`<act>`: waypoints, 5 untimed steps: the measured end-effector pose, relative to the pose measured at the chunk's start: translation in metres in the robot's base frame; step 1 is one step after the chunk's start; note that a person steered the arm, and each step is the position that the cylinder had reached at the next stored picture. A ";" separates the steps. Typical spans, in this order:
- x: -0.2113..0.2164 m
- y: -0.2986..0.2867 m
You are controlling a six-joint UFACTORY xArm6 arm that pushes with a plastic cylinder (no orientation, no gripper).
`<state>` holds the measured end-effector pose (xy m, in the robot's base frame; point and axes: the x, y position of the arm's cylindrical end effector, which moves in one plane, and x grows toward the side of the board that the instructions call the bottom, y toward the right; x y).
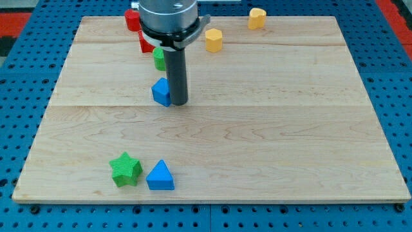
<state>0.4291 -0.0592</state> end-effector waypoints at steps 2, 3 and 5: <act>0.151 0.148; 0.189 0.146; 0.189 0.058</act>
<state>0.6182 -0.0009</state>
